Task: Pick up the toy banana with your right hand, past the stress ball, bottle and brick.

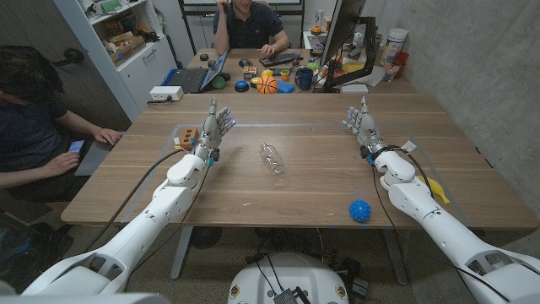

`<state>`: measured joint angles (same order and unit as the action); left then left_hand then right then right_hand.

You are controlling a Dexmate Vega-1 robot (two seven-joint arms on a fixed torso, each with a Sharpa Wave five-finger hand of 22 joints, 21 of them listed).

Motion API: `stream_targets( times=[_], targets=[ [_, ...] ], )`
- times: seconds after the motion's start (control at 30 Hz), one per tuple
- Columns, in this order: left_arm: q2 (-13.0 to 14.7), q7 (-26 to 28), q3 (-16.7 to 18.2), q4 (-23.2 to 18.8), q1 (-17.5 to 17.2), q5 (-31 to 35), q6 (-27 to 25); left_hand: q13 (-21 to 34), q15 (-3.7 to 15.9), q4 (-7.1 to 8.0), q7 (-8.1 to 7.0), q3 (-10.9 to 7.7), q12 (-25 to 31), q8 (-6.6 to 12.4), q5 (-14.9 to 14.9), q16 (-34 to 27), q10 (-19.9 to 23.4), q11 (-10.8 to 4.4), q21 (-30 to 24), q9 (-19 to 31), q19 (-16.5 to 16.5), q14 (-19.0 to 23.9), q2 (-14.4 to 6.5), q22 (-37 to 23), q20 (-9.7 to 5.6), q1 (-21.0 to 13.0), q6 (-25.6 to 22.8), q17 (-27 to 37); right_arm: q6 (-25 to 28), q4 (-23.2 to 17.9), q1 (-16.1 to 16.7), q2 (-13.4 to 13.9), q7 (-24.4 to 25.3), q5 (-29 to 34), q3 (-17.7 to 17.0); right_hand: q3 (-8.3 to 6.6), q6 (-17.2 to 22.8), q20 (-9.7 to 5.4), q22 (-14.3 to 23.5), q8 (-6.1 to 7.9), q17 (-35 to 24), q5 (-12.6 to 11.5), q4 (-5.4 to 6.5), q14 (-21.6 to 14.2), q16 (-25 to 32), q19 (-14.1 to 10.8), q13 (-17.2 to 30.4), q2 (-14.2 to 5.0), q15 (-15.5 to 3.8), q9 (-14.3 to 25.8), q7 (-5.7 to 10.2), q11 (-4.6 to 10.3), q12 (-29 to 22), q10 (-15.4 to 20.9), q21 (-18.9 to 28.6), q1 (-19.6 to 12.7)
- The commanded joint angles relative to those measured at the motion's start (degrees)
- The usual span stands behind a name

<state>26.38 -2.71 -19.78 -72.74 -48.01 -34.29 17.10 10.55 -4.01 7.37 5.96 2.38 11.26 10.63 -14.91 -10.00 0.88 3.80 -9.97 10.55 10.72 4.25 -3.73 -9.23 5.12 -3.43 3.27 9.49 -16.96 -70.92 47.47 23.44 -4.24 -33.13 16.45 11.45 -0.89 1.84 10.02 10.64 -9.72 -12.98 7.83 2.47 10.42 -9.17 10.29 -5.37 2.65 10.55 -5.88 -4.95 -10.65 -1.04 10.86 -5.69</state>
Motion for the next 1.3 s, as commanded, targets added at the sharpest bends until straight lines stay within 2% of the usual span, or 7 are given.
stream_targets(
  times=[0.03,0.23,0.5,0.67,0.87,1.03,1.3],
  targets=[
    [-6.63,-3.43,6.62,1.97,-0.83,5.77,-1.16,0.26,0.09,0.32,0.49,0.06,0.4,0.34,-0.36,-0.35,-0.06,0.48,-0.4,0.25,0.43,0.47,-0.67,-0.3,-0.03,-0.07,-0.02,0.15,2.99,2.44,0.27,-11.95,-8.43,13.94,-13.21,0.36,-0.06,-0.07,0.32,0.27,-0.09,-0.39,0.03,-0.08,0.3,-0.45,0.2,-0.08,0.44,0.13,-0.55,-0.33,-0.28,-0.01,0.38,-0.5],
    [-8.58,-4.74,9.15,1.92,-1.05,8.2,-2.22,0.26,0.14,0.3,0.45,0.07,0.41,0.32,-0.38,-0.35,-0.03,0.51,-0.4,0.25,0.43,0.48,-0.69,-0.3,0.01,-0.11,0.03,0.15,4.11,2.29,0.29,-16.18,-11.63,18.66,-18.46,0.33,-0.04,-0.04,0.32,0.29,-0.08,-0.42,-0.05,-0.2,0.34,-0.53,0.2,-0.14,0.34,0.13,-0.56,-0.27,-0.31,0.05,0.41,-0.66],
    [-10.41,-6.24,11.22,2.28,-0.98,10.3,-3.12,0.26,0.15,0.27,0.52,0.07,0.41,0.32,-0.4,-0.35,-0.03,0.52,-0.39,0.25,0.41,0.48,-0.72,-0.3,-0.05,-0.17,0.04,0.15,5.59,-0.1,1.31,-18.91,-14.22,23.0,-23.03,0.11,0.06,-0.1,0.32,0.32,-0.07,-0.45,-0.26,-0.84,0.53,-0.79,0.21,-0.42,0.16,0.13,-0.2,0.19,-0.41,0.37,0.49,-1.15],
    [-11.36,-6.91,12.03,2.82,-0.89,11.17,-3.34,0.26,0.12,0.24,0.49,0.06,0.42,0.32,-0.41,-0.33,-0.02,0.54,-0.39,0.25,0.41,0.46,-0.74,-0.3,-0.03,-0.22,0.04,0.15,7.52,-2.71,2.38,-19.44,-15.39,24.75,-25.0,-0.16,0.19,0.01,0.32,0.38,-0.08,-0.46,-0.44,-1.35,0.67,-0.98,0.22,-0.74,-0.01,0.14,0.55,0.38,-0.47,0.57,0.54,-1.6],
    [-12.24,-7.55,12.75,3.37,-0.87,11.86,-3.35,0.26,0.13,0.21,0.46,0.05,0.43,0.34,-0.42,-0.35,0.03,0.66,-0.4,0.25,0.42,0.49,-0.78,-0.3,-0.03,-0.28,0.01,0.15,9.91,-5.9,3.67,-19.53,-16.78,26.22,-26.67,-0.78,0.14,1.12,0.32,0.41,-0.1,-0.42,-0.9,-2.4,0.9,-1.81,0.27,-1.31,0.13,0.18,2.43,0.75,-0.61,1.02,0.78,-2.76],
    [-12.81,-8.31,13.11,4.13,-0.55,12.21,-3.14,0.26,0.11,0.17,0.49,0.03,0.42,0.34,-0.43,-0.35,0.0,0.64,-0.39,0.25,0.42,0.49,-0.82,-0.3,0.0,-0.36,0.02,0.14,11.04,-8.14,4.49,-19.65,-18.25,26.53,-27.72,-1.18,0.33,1.55,0.33,0.51,-0.13,-0.35,-1.26,-3.7,1.25,-2.17,0.31,-1.56,-0.02,0.2,2.96,1.24,-0.78,1.53,0.85,-3.62],
    [-13.22,-8.25,13.54,4.1,-0.43,12.96,-3.7,0.26,0.11,0.12,0.54,-0.02,0.39,0.36,-0.44,-0.34,-0.07,0.64,-0.39,0.25,0.41,0.5,-0.89,-0.3,0.01,-0.47,-0.04,0.14,11.97,-11.75,5.75,-18.73,-19.55,28.31,-28.22,-2.13,0.83,3.86,0.46,0.71,-0.22,-0.09,-2.39,-6.54,1.71,-4.23,0.42,-1.71,0.12,0.26,4.53,2.0,-0.97,2.29,1.44,-6.12]
  ],
)
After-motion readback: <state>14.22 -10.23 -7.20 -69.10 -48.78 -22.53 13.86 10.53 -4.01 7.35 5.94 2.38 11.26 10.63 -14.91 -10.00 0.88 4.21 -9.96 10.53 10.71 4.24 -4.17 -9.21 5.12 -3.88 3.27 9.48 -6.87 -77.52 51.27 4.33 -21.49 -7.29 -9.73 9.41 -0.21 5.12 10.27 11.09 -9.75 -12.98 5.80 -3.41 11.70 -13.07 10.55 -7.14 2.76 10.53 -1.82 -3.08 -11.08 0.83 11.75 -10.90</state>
